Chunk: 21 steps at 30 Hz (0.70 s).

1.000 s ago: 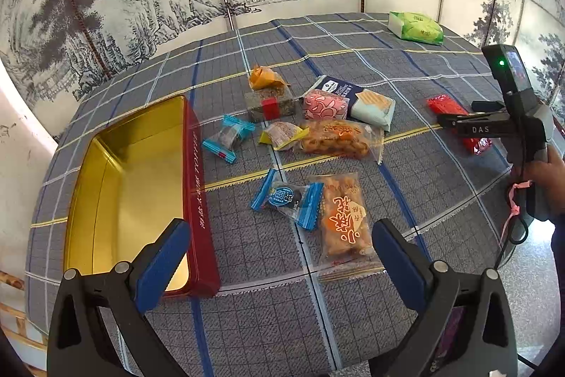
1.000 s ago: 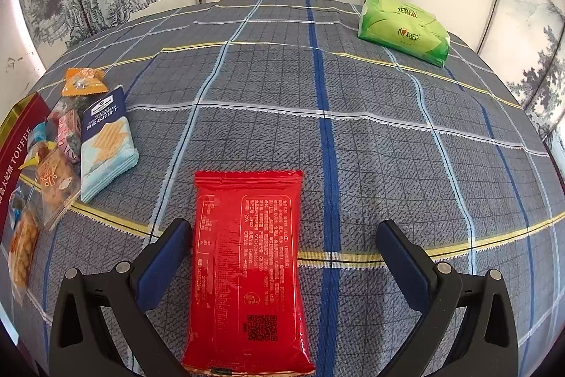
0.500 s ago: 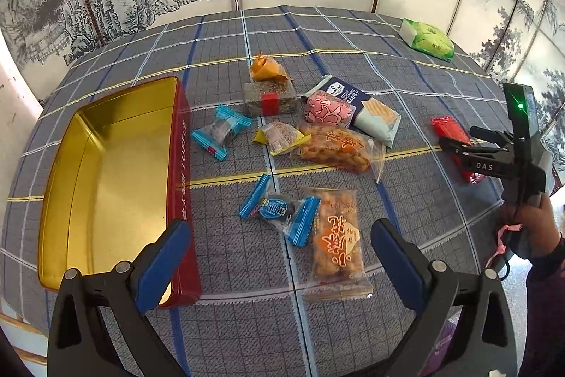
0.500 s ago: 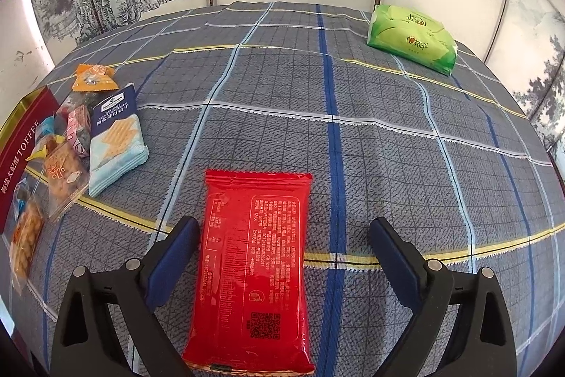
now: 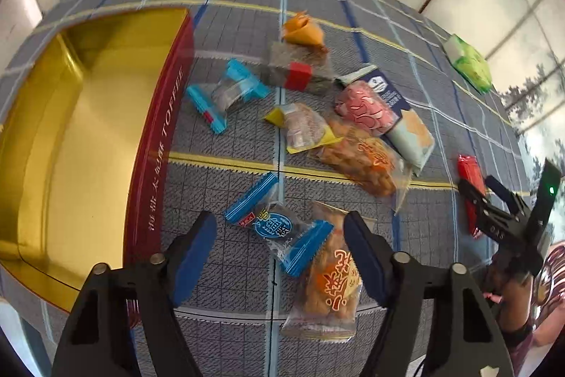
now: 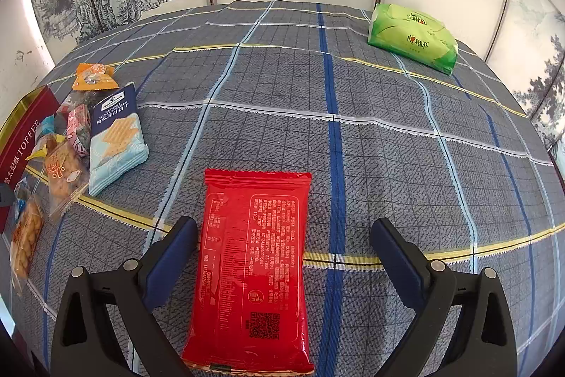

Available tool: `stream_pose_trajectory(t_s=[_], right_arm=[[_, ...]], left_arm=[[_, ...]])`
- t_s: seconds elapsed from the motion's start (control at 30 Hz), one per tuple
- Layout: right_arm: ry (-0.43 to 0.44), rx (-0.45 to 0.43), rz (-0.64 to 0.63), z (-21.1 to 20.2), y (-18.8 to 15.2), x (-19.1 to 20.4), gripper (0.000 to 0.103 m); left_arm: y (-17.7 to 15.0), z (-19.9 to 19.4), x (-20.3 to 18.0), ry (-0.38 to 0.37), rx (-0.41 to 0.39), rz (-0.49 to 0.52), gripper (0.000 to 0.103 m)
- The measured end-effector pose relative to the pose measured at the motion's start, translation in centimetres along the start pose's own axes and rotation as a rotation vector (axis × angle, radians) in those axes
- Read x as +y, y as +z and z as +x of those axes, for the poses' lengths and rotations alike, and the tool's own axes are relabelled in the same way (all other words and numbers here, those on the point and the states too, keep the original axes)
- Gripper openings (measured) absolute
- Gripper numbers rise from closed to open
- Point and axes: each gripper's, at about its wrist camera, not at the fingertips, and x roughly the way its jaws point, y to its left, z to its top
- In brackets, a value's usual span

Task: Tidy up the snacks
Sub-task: 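Lower the left gripper onto the blue-wrapped candy and close it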

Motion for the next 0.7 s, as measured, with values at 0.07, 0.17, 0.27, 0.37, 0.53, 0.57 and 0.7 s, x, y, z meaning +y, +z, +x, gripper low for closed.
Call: stream_pose_trajectory(t_s=[0.07,0.17,0.27,0.37,0.53,0.57,0.7], right_arm=[[0.000,0.000,0.000,0.0,0.0,0.0,0.099],[0.001,0.000,0.000,0.0,0.0,0.0,0.099],[0.002,0.001,0.000,0.0,0.0,0.0,0.100],[0.003,0.001,-0.002,0.1,0.0,0.0,0.101],[0.008,0.003,-0.007,0.1,-0.1,0.2,0.102],[0.010,0.004,-0.008,0.1,-0.1,0.2,0.102],[0.015,0.005,-0.010,0.1,-0.2,0.3,0.103]], left_arm=[[0.3,0.2,0.0,0.022,-0.001,-0.011,0.063],[0.6,0.3,0.1,0.026,0.014,-0.036,0.063],[0.7,0.3,0.1,0.031,0.053,-0.058,0.062],[0.5,-0.6,0.1,0.003,0.057,-0.117,0.060],[0.7,0.0,-0.6,0.025,0.127,-0.184,0.062],[0.8,0.4,-0.6,0.031,0.141,-0.197,0.060],[0.7,1.6,0.4,0.027,0.170,-0.288,0.048]])
